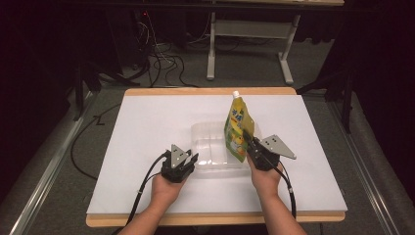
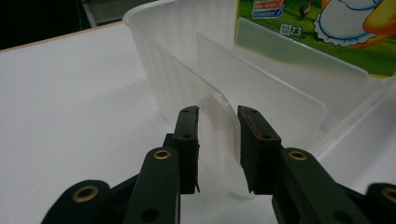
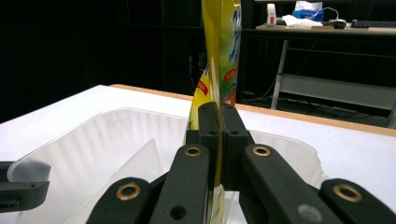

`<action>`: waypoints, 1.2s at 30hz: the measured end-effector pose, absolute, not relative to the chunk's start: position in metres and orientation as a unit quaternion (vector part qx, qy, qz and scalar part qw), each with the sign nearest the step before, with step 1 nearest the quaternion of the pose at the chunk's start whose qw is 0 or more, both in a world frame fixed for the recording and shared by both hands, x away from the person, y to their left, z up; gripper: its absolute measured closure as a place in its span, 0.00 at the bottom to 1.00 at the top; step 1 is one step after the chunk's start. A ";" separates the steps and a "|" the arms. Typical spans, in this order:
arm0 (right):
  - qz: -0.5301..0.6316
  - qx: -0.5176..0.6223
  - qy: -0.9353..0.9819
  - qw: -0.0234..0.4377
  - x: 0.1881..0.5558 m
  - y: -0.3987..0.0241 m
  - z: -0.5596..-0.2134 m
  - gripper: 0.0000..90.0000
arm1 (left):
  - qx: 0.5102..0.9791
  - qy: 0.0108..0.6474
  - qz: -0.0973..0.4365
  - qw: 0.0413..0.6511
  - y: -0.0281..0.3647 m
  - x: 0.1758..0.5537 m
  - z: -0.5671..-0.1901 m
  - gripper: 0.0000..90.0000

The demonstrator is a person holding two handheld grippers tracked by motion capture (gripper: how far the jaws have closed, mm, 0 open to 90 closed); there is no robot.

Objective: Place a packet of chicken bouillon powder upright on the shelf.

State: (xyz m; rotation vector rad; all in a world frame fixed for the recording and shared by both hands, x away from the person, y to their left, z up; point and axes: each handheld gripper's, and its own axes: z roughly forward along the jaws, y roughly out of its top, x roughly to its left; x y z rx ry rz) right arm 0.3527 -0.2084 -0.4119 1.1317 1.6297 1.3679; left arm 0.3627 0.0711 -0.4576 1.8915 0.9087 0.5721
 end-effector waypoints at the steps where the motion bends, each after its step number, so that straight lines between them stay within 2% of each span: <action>1: 0.530 0.440 0.632 0.356 0.352 -0.208 -0.412 1.00 | 0.770 0.370 0.233 0.465 0.071 0.363 -0.458 0.78; 25: 0.492 0.439 0.677 0.328 0.342 -0.207 -0.432 0.97 | 0.769 0.371 0.230 0.467 0.072 0.362 -0.457 0.78; 32: 0.491 0.440 0.680 0.320 0.342 -0.208 -0.434 0.91 | 0.769 0.370 0.228 0.468 0.073 0.363 -0.457 0.78; 36: 0.489 0.442 0.685 0.311 0.343 -0.208 -0.434 0.82 | 0.766 0.372 0.224 0.474 0.074 0.363 -0.456 0.74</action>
